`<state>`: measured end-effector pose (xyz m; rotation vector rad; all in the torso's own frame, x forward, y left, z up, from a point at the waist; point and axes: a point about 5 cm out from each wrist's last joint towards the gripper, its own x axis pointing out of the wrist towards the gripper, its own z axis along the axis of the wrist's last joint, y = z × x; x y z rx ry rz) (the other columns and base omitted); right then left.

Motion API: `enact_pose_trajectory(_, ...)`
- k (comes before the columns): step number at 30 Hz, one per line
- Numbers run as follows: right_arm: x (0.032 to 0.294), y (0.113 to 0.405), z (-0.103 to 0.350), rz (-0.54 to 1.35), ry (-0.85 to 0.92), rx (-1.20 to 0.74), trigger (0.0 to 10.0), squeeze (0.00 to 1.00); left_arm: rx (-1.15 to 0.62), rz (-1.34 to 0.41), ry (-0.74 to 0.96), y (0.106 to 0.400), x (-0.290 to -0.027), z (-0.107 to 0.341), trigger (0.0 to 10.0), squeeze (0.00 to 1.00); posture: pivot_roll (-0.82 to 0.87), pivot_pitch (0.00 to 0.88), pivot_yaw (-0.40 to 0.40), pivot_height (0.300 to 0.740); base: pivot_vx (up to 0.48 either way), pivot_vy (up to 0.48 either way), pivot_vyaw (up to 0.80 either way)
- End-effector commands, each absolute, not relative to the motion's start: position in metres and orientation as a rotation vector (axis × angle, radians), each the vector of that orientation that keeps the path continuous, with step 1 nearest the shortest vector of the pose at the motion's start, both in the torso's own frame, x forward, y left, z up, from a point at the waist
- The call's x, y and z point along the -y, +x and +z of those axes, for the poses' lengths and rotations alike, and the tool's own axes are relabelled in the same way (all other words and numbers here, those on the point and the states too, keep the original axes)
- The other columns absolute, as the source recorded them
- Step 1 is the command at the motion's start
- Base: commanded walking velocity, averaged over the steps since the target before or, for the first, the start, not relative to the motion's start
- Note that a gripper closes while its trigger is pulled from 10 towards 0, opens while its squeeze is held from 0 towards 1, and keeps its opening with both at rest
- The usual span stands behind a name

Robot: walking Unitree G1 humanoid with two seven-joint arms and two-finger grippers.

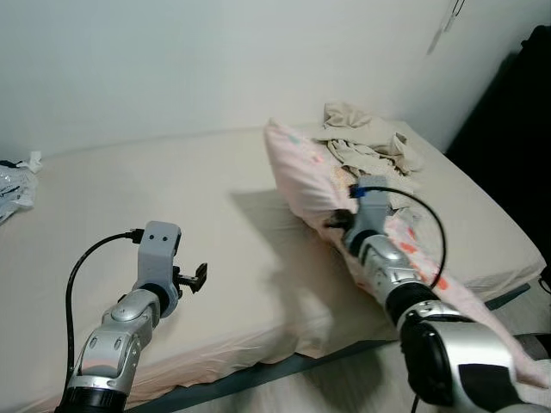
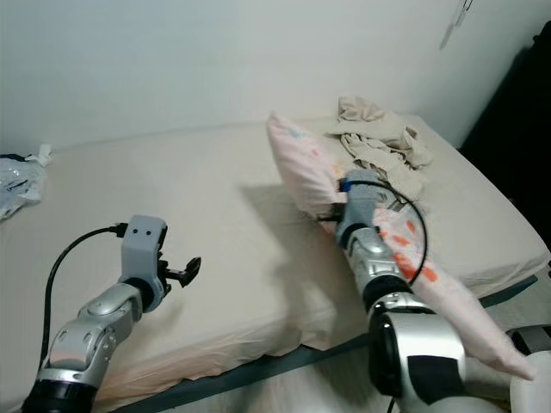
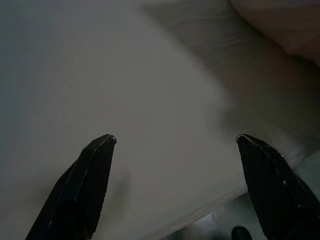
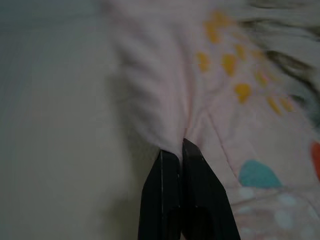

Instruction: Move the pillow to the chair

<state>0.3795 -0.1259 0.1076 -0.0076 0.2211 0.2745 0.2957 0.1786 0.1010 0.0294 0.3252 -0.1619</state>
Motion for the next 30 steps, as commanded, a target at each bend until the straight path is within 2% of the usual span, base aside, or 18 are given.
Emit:
enact_pose_trajectory(1, 0.098, 0.377, 0.112, 0.401, -0.061, -0.159, 10.0, 0.00, -0.326, -0.148, 0.041, 0.298, -0.180, 0.100, 10.0, 0.00, 0.01, 0.080, -0.067, 0.740, 0.000, 0.000, 0.00)
enact_pose_trajectory(3, 0.091, 0.375, 0.111, 0.429, -0.070, -0.156, 10.0, 0.00, -0.326, -0.147, 0.041, 0.298, -0.180, 0.100, 10.0, 0.00, 0.01, 0.080, -0.067, 0.740, 0.000, 0.000, 0.00)
enact_pose_trajectory(7, 0.042, 0.360, 0.108, 0.636, -0.115, -0.121, 10.0, 0.00, -0.323, -0.142, 0.045, 0.299, -0.181, 0.100, 10.0, 0.00, 0.01, 0.078, -0.065, 0.740, 0.000, 0.000, 0.00)
enact_pose_trajectory(10, 0.019, 0.349, 0.104, 0.747, -0.162, -0.110, 10.0, 0.00, -0.317, -0.155, 0.006, 0.301, -0.178, 0.101, 10.0, 0.00, 0.02, 0.084, -0.074, 0.740, 0.000, 0.000, 0.00)
enact_pose_trajectory(16, 0.024, 0.345, 0.092, 0.740, -0.188, -0.158, 10.0, 0.00, -0.270, -0.230, -0.169, 0.308, -0.161, 0.112, 10.0, 0.00, 0.02, 0.093, -0.084, 0.740, 0.000, 0.000, 0.00)
enact_pose_trajectory(22, 0.033, 0.344, 0.085, 0.727, -0.223, -0.189, 10.0, 0.00, -0.225, -0.264, -0.229, 0.317, -0.153, 0.119, 10.0, 0.00, 0.02, 0.096, -0.081, 0.740, 0.000, 0.000, 0.00)
enact_pose_trajectory(23, 0.038, 0.342, 0.078, 0.719, -0.253, -0.214, 10.0, 0.00, -0.197, -0.294, -0.271, 0.325, -0.149, 0.125, 10.0, 1.00, 0.01, 0.097, -0.077, 0.740, 0.000, 0.000, 0.00)
enact_pose_trajectory(30, 0.046, 0.338, 0.068, 0.698, -0.275, -0.249, 10.0, 0.00, -0.211, -0.374, -0.414, 0.341, -0.137, 0.129, 10.0, 1.00, 0.01, 0.099, -0.077, 0.740, 0.000, 0.000, 0.00)
